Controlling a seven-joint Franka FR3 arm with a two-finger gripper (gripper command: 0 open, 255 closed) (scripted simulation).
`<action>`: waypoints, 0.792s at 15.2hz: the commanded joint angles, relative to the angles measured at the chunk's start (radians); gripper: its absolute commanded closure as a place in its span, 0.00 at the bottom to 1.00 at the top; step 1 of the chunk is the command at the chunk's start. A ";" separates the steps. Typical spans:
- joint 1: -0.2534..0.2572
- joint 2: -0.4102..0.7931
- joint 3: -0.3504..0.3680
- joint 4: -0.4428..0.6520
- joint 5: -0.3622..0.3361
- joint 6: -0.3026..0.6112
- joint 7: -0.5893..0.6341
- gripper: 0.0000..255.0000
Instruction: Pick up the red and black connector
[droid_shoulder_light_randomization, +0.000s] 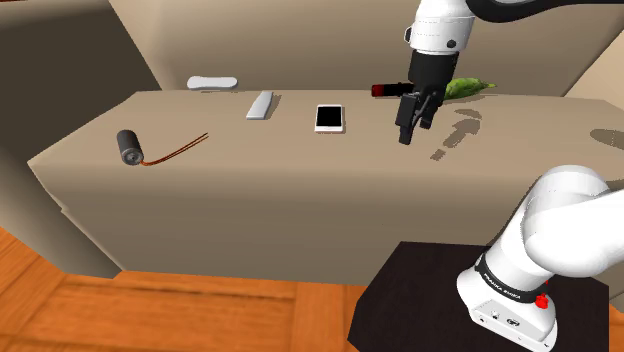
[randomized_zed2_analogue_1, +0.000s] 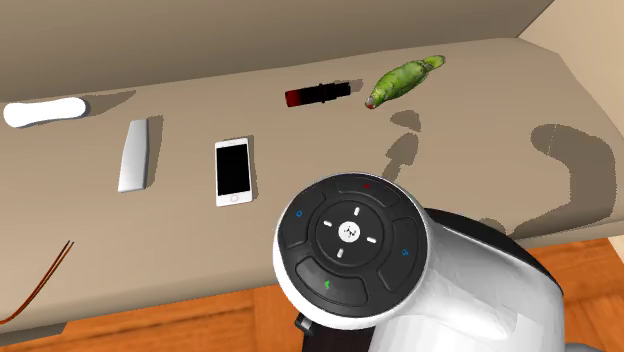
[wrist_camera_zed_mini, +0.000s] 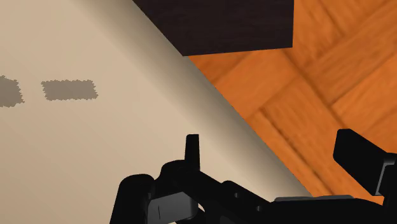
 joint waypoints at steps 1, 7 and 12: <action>0.000 0.000 0.000 0.000 0.000 0.000 0.000 0.00; -0.036 0.078 -0.130 0.021 -0.103 0.055 -0.188 0.00; -0.058 0.180 -0.234 0.075 -0.169 0.108 -0.339 0.00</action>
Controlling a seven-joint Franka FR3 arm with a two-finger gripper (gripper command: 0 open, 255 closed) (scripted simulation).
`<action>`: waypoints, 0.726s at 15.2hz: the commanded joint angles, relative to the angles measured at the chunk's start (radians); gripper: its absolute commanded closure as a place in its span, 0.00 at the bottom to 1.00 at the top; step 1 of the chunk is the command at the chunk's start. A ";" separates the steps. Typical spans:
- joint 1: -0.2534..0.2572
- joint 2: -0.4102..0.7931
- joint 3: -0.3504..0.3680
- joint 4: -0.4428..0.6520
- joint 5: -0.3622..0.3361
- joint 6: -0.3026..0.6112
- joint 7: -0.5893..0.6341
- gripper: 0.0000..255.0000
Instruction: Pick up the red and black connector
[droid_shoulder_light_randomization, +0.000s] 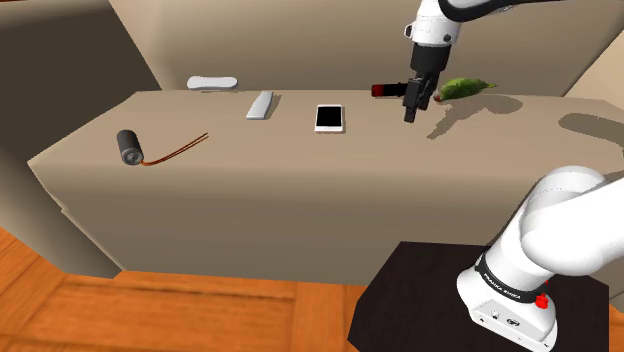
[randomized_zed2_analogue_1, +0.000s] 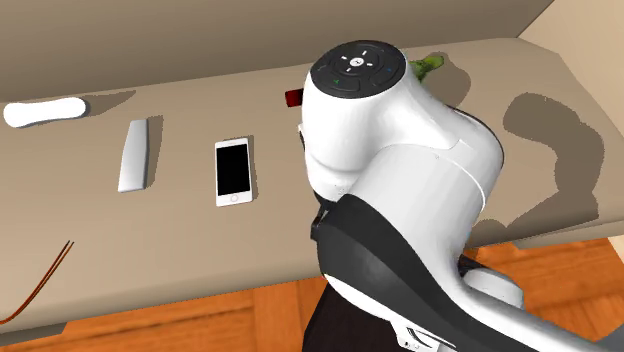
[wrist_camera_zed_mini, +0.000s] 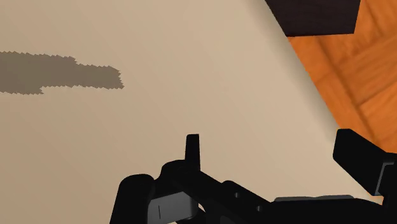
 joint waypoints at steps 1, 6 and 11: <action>-0.008 0.044 -0.042 0.028 -0.024 0.020 -0.065 0.00; -0.017 0.179 -0.138 0.122 -0.054 0.070 -0.215 0.00; -0.021 0.338 -0.228 0.250 -0.047 0.110 -0.371 0.00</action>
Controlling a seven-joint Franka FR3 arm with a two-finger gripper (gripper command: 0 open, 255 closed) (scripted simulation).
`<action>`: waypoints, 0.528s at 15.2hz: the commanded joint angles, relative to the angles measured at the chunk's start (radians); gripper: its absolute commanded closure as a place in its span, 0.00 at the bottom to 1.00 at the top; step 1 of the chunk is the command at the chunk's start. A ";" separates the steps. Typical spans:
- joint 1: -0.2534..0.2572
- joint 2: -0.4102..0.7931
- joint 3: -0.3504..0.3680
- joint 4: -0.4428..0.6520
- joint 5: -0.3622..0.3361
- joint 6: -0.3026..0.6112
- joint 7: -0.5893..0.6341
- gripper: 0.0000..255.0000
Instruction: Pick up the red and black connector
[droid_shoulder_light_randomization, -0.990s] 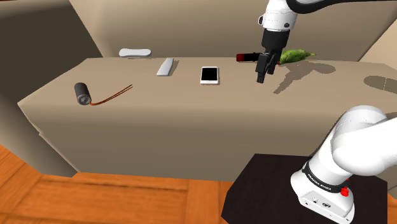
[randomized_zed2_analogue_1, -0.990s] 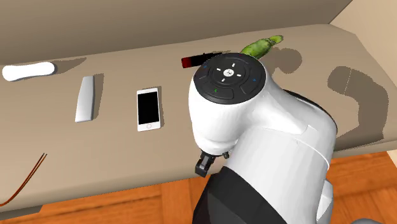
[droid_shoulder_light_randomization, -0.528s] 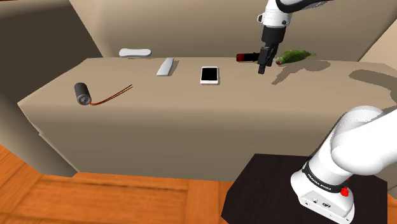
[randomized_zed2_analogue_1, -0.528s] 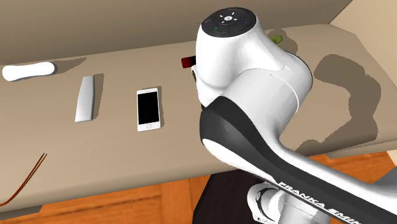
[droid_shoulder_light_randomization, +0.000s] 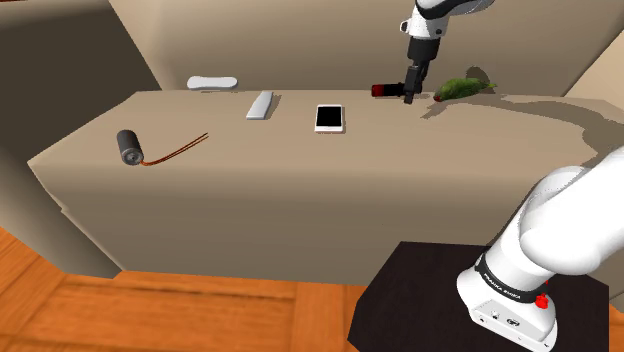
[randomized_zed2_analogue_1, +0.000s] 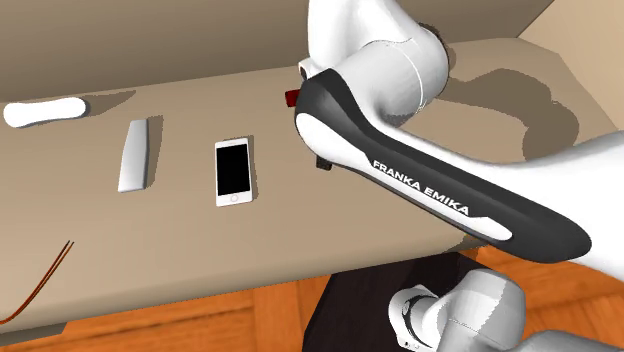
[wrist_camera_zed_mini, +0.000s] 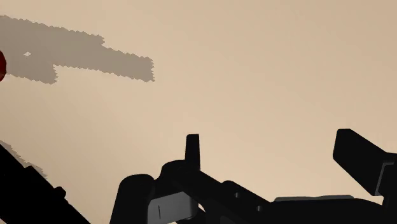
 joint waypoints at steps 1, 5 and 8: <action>-0.002 0.064 -0.034 0.053 0.009 0.013 -0.065 0.00; -0.013 0.214 -0.094 0.186 0.054 0.027 -0.197 0.00; -0.033 0.336 -0.128 0.303 0.105 0.024 -0.297 0.00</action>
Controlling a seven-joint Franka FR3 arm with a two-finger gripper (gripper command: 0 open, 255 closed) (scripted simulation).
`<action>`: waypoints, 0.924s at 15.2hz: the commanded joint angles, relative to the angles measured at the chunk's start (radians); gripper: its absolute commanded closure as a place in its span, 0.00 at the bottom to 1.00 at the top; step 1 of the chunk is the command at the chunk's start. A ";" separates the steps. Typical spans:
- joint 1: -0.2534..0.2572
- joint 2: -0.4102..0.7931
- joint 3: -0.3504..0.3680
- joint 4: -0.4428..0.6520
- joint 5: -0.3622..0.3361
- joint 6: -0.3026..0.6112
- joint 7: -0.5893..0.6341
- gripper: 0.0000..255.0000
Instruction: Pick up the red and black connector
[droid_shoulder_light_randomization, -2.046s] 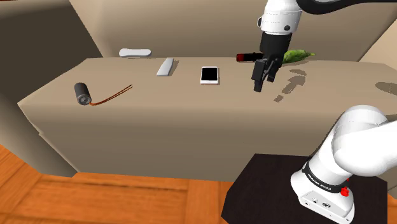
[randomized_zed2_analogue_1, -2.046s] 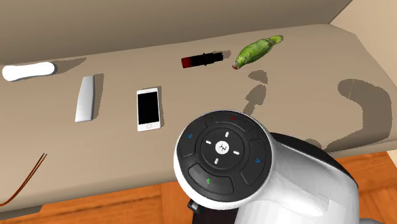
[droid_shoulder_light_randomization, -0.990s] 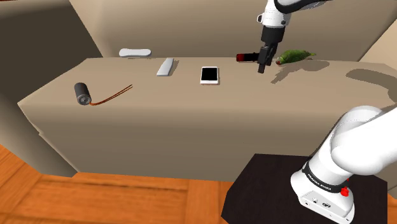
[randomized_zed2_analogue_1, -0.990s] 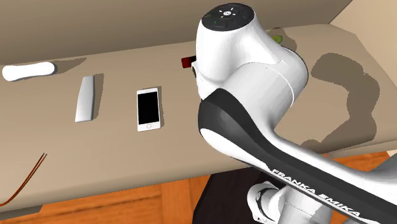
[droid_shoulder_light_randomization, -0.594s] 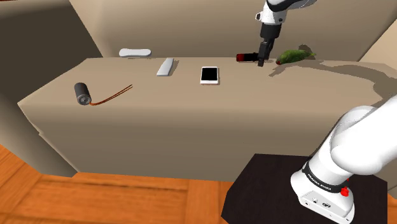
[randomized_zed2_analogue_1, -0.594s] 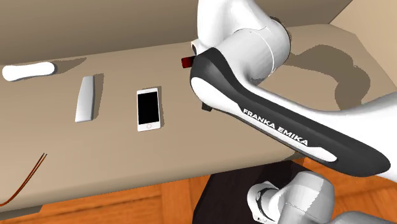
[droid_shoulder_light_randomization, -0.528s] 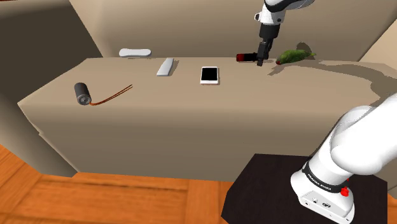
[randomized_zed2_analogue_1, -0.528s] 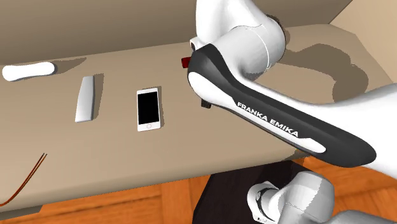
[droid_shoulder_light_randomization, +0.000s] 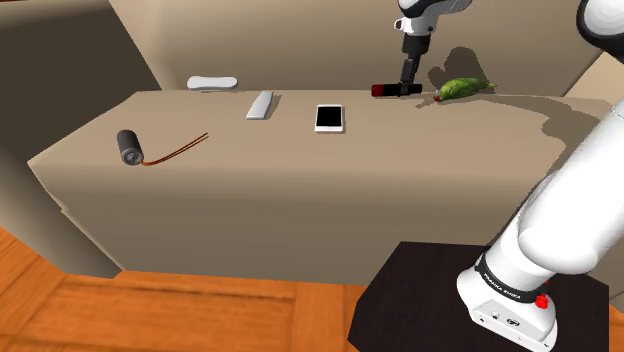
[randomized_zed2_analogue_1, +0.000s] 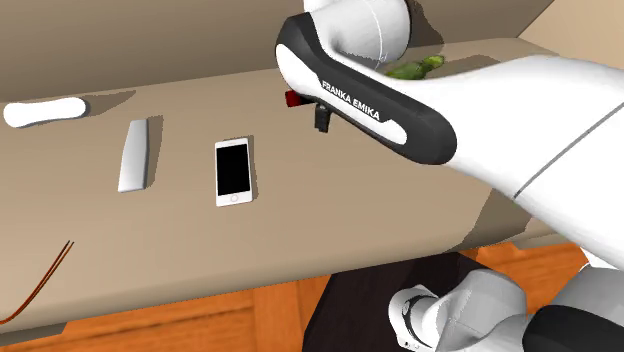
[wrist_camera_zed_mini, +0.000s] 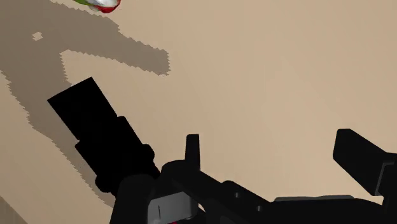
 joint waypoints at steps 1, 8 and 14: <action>-0.017 0.082 -0.021 0.082 0.037 -0.006 -0.070 0.00; -0.134 0.392 -0.035 0.440 0.181 -0.083 -0.263 0.00; -0.128 0.393 -0.030 0.360 0.182 -0.002 -0.266 0.00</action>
